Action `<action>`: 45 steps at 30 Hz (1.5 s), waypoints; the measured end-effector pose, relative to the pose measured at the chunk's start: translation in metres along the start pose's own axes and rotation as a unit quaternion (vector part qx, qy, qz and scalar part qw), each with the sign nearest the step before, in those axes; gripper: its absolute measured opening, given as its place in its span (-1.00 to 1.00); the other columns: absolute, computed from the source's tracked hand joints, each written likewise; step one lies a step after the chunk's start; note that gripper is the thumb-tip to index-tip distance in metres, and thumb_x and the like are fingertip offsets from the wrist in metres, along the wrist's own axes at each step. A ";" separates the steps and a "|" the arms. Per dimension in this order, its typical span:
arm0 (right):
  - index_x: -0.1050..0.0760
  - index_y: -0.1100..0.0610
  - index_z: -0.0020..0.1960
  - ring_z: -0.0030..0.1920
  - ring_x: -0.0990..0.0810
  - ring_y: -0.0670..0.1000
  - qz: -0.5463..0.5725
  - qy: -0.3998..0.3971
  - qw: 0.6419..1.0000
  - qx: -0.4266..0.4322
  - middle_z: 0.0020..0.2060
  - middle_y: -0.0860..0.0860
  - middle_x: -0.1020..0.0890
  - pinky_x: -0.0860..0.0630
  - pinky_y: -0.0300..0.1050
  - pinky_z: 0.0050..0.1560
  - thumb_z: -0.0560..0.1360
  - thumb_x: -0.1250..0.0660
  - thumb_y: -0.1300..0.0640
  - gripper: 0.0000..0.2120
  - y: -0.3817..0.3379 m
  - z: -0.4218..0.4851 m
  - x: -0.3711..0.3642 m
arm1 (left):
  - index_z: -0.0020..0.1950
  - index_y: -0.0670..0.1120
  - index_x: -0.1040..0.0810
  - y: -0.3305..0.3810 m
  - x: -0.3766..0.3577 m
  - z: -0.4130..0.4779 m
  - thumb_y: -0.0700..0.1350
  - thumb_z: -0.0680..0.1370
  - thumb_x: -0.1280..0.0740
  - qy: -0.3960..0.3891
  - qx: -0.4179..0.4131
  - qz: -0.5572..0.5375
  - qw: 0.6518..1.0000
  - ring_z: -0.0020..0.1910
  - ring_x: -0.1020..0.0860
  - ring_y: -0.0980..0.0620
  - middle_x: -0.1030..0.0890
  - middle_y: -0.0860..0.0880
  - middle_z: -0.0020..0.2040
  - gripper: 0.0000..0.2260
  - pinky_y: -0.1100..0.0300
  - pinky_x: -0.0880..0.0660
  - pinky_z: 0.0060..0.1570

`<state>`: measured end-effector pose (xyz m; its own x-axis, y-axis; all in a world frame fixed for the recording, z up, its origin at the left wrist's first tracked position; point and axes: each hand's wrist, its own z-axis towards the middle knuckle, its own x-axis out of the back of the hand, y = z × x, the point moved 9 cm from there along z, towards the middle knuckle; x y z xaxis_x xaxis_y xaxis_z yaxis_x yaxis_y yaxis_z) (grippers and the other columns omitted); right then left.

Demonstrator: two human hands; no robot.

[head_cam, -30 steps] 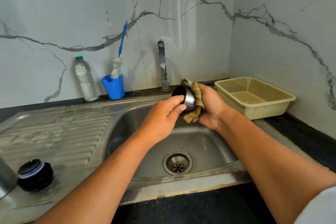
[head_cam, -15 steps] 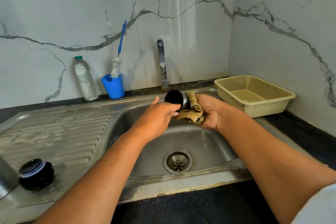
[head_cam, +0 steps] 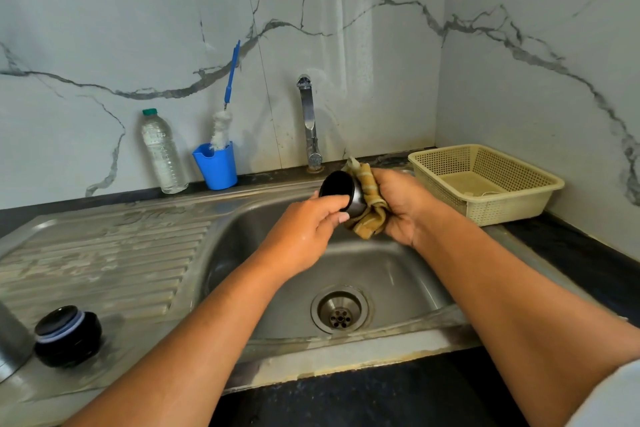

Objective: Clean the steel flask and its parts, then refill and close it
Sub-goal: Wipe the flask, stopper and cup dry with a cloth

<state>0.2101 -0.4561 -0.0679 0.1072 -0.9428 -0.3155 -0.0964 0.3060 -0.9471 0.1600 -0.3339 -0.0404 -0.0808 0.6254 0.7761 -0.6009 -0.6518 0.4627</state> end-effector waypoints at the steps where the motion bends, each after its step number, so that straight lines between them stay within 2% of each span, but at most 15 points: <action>1: -0.53 0.36 0.30 0.05 -0.67 0.30 0.024 -0.013 1.000 -0.010 0.11 0.33 -0.64 -0.65 0.27 0.03 0.64 -0.27 0.04 -0.58 0.002 -0.001 -0.002 | 0.13 -0.16 -0.62 0.000 0.001 0.000 -0.13 0.70 -0.27 0.006 0.006 -0.013 1.000 -0.12 -0.52 0.18 -0.63 -0.05 -0.05 -0.84 0.37 -0.40 -0.05; 3: -0.44 0.36 0.42 0.32 -0.53 0.31 0.067 -0.041 0.997 -0.024 0.33 0.36 -0.52 -0.37 0.31 0.44 0.67 -0.19 0.04 -0.53 0.008 -0.001 -0.010 | 0.12 -0.20 -0.61 -0.001 0.006 0.001 -0.14 0.70 -0.26 0.031 0.011 -0.025 0.999 -0.08 -0.56 0.18 -0.65 -0.12 -0.06 -0.83 0.31 -0.39 0.04; 5: -0.45 0.33 0.43 0.38 -0.49 0.28 0.096 -0.060 0.993 -0.044 0.35 0.35 -0.51 -0.29 0.22 0.51 0.70 -0.14 0.00 -0.52 0.014 0.001 -0.016 | 0.11 -0.21 -0.59 -0.006 0.011 0.003 -0.15 0.70 -0.26 0.052 0.029 -0.018 0.998 -0.01 -0.57 0.15 -0.62 -0.07 -0.11 -0.83 0.31 -0.37 0.09; 10: -0.51 0.29 0.35 0.22 -0.62 0.22 0.077 -0.107 0.990 -0.041 0.22 0.30 -0.63 -0.48 0.23 0.35 0.65 -0.05 -0.30 -0.30 0.015 -0.005 -0.029 | 0.21 -0.05 -0.63 -0.027 0.009 0.004 -0.16 0.70 -0.24 0.048 0.100 0.023 0.994 0.28 -0.56 -0.18 -0.67 -0.10 0.11 -0.80 -0.01 -0.51 0.22; 14: -0.53 0.20 0.33 0.06 -0.65 0.19 -0.094 -0.089 0.989 0.070 0.17 0.28 -0.65 -0.60 0.20 0.08 0.72 -0.15 0.10 -0.69 0.006 -0.004 -0.031 | 0.05 -0.06 -0.61 -0.035 0.012 0.001 -0.24 0.69 -0.21 0.055 0.140 0.005 0.989 -0.07 -0.59 -0.06 -0.63 -0.06 -0.06 -0.81 0.10 -0.54 -0.10; 17: -0.58 0.10 0.27 -0.08 -0.68 0.03 -0.138 -0.060 0.982 0.115 -0.04 0.10 -0.72 -0.60 -0.04 -0.16 0.72 -0.14 0.08 -0.72 0.000 -0.004 -0.031 | 0.04 -0.05 -0.63 -0.027 0.010 -0.002 -0.18 0.70 -0.24 0.050 0.132 -0.080 0.987 -0.03 -0.63 -0.05 -0.68 -0.04 -0.08 -0.82 0.09 -0.55 -0.02; 22: -0.62 0.16 0.00 -0.22 -0.63 0.03 -0.050 -0.019 0.996 0.075 -0.17 0.15 -0.65 -0.60 -0.02 -0.12 0.68 -0.14 0.11 -0.70 -0.001 0.001 -0.013 | 0.23 0.00 -0.66 -0.004 0.003 -0.005 -0.17 0.70 -0.26 0.035 0.095 -0.179 0.979 0.16 -0.62 0.18 -0.72 0.09 0.10 -0.79 0.29 -0.48 0.21; 27: -0.56 0.16 0.25 0.00 -0.65 0.21 0.074 -0.041 0.996 -0.022 0.08 0.23 -0.65 -0.64 0.19 0.05 0.67 -0.18 -0.04 -0.66 0.008 -0.005 -0.011 | 0.29 -0.02 -0.63 0.002 0.005 -0.001 -0.12 0.71 -0.25 0.037 0.038 -0.103 0.993 0.17 -0.61 0.15 -0.70 0.08 0.14 -0.78 0.25 -0.49 0.26; 30: -0.58 0.22 0.22 -0.08 -0.70 0.17 0.064 -0.062 0.993 -0.076 0.01 0.23 -0.70 -0.66 0.14 -0.02 0.67 -0.11 -0.13 -0.53 0.015 -0.011 -0.018 | 0.30 -0.12 -0.63 0.002 0.006 0.002 -0.19 0.71 -0.23 0.037 0.022 -0.036 0.998 0.26 -0.52 0.11 -0.70 -0.09 0.18 -0.76 0.43 -0.14 0.50; 32: -0.58 0.22 0.21 -0.10 -0.71 0.16 0.057 -0.054 0.991 -0.109 -0.05 0.23 -0.71 -0.65 0.12 0.02 0.65 -0.06 -0.27 -0.40 0.021 -0.012 -0.016 | 0.36 -0.14 -0.60 0.003 0.007 0.004 -0.30 0.69 -0.20 0.033 0.015 0.002 0.999 0.31 -0.47 0.18 -0.69 -0.12 0.20 -0.69 0.52 0.13 0.47; 36: -0.59 0.26 0.24 0.10 -0.65 0.24 0.052 -0.043 0.989 -0.135 0.02 0.29 -0.70 -0.57 0.15 0.20 0.51 0.02 -0.53 -0.09 0.026 -0.007 -0.009 | 0.30 -0.07 -0.64 0.004 0.006 0.008 -0.38 0.63 -0.17 0.017 -0.001 0.116 0.993 0.18 -0.59 0.03 -0.69 -0.08 0.12 -0.61 0.28 0.16 0.56; 39: -0.61 0.27 0.16 -0.02 -0.69 0.19 0.027 -0.055 0.991 -0.123 -0.03 0.26 -0.70 -0.63 0.10 0.09 0.63 -0.15 -0.30 -0.37 0.021 -0.010 -0.014 | 0.07 0.02 -0.61 -0.001 0.000 0.009 -0.34 0.63 -0.21 -0.009 0.009 0.211 0.977 0.18 -0.58 -0.02 -0.65 -0.03 0.03 -0.71 0.14 0.11 0.63; 41: -0.57 0.31 0.18 -0.03 -0.71 0.20 0.002 -0.046 0.992 -0.116 -0.03 0.28 -0.69 -0.69 0.07 -0.01 0.68 -0.21 -0.09 -0.55 0.021 -0.010 -0.014 | 0.10 0.05 -0.61 -0.011 -0.001 0.008 -0.32 0.63 -0.24 -0.013 0.033 0.221 0.975 0.32 -0.53 -0.09 -0.66 -0.03 0.07 -0.71 -0.03 -0.09 0.62; 43: -0.53 0.34 0.24 0.11 -0.69 0.25 -0.036 -0.030 0.994 -0.095 0.10 0.32 -0.67 -0.67 0.13 0.07 0.68 -0.25 0.08 -0.68 0.020 -0.008 -0.013 | 0.16 -0.02 -0.62 -0.020 0.003 0.008 -0.29 0.65 -0.24 -0.001 0.054 0.188 0.981 0.29 -0.53 -0.16 -0.65 -0.09 0.08 -0.75 -0.06 -0.39 0.41; 45: -0.55 0.29 0.16 0.01 -0.70 0.21 -0.072 -0.013 0.996 -0.057 0.04 0.30 -0.69 -0.65 0.17 0.11 0.66 -0.29 0.17 -0.80 0.016 -0.006 -0.011 | 0.11 -0.12 -0.61 -0.021 0.007 0.005 -0.24 0.68 -0.24 0.009 0.064 0.137 0.988 0.01 -0.54 -0.08 -0.60 -0.11 -0.04 -0.84 0.06 -0.48 0.06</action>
<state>0.2016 -0.4418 -0.0789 0.1525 -0.9718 -0.1801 -0.1902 0.1499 -0.9702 0.1759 -0.3175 -0.0426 -0.2424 0.4247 0.8723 -0.4495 -0.8460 0.2870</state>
